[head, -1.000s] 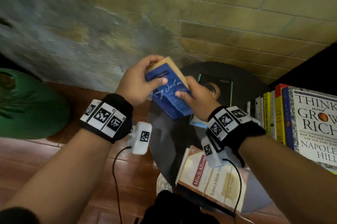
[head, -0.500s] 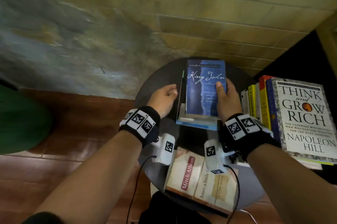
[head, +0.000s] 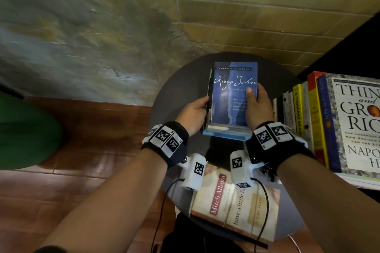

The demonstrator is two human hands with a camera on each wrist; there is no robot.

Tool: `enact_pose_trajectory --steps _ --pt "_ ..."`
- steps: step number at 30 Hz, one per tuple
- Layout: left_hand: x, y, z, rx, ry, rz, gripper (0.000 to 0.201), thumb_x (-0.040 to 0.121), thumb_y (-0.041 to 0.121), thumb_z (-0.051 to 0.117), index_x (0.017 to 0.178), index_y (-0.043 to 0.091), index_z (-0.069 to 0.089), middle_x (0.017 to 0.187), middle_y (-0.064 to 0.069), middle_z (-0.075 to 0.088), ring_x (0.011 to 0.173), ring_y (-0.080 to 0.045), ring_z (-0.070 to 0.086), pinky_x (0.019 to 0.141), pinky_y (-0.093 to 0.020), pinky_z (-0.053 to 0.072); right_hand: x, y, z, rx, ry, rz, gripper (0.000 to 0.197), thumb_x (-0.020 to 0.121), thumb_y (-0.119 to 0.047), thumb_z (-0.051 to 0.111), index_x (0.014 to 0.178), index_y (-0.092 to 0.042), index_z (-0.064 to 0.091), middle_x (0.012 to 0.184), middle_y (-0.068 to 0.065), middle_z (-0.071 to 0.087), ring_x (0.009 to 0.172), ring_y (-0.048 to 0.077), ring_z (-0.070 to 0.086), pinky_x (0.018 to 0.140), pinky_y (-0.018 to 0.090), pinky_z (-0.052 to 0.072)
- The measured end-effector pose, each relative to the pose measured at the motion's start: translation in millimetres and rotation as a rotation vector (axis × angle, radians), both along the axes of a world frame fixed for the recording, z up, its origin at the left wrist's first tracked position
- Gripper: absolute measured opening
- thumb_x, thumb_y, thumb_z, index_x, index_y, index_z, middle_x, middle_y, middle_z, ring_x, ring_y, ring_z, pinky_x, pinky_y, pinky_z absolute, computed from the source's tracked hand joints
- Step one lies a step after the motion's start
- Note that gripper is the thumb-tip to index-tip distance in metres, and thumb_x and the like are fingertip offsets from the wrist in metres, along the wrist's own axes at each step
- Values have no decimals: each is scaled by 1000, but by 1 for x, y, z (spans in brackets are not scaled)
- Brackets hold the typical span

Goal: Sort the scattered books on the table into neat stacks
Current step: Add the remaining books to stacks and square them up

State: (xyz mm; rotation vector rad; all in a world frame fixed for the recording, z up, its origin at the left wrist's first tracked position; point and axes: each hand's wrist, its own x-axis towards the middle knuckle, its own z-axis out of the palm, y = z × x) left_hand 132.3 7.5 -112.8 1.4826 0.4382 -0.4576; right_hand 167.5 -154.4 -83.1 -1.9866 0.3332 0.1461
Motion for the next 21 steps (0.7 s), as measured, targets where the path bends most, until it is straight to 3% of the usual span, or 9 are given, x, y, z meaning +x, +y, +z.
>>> enact_pose_trajectory --steps 2,4,6,8,10,12,14,17,21 --pt "-3 1 3 -49 3 50 50 93 -17 31 136 2 47 127 -11 56 109 -25 59 86 -24 51 0 0 -6 -13 15 9 38 102 -29 39 136 -16 47 120 3 60 106 18 57 90 31 44" --pt "-9 3 2 -80 3 45 52 94 -19 27 137 3 44 116 -3 58 97 -14 62 72 -14 49 -1 0 -10 -38 20 28 38 101 -31 39 135 -17 48 121 4 57 108 20 57 94 33 45" --pt "-16 5 -1 -55 -21 27 48 95 -16 31 130 7 52 100 7 62 84 -4 63 80 -18 48 0 -3 -13 -119 22 44 38 101 -32 39 134 -17 50 125 8 48 110 20 52 95 27 39" --pt "-20 7 -5 -57 -29 -33 46 93 -13 35 119 15 61 101 7 66 94 -9 63 98 -31 44 -2 -6 -13 -245 54 56 38 101 -33 39 134 -18 49 130 12 38 117 23 44 95 22 29" --pt "-23 7 -6 -66 -41 -151 48 89 -6 44 126 22 58 117 1 68 111 -16 62 107 -37 42 -4 -9 -12 -297 84 69 38 101 -34 38 135 -20 47 136 15 34 125 29 39 104 29 29" --pt "-25 9 -5 23 -95 -287 60 83 4 59 134 31 46 126 6 63 120 -13 58 106 -36 44 -5 -11 -12 -218 114 80 37 101 -35 37 135 -21 46 137 13 38 125 29 43 108 38 33" --pt "-27 9 -6 127 -147 -372 78 78 5 70 138 37 33 128 11 59 120 -9 57 104 -33 46 -6 -11 -13 -56 162 75 37 102 -35 35 135 -20 45 129 8 51 115 25 52 100 38 40" --pt "-29 5 -9 313 -194 -430 100 73 12 80 151 30 19 136 5 57 121 -11 56 105 -34 45 -10 -11 -13 66 249 81 40 102 -38 34 135 -19 46 121 4 60 109 23 58 97 38 42" --pt "-28 8 -17 436 -218 -378 80 79 19 76 147 28 34 129 1 63 119 -15 59 105 -33 45 -10 -12 -15 87 293 67 39 100 -45 35 130 -23 49 123 7 62 114 27 59 105 51 40"
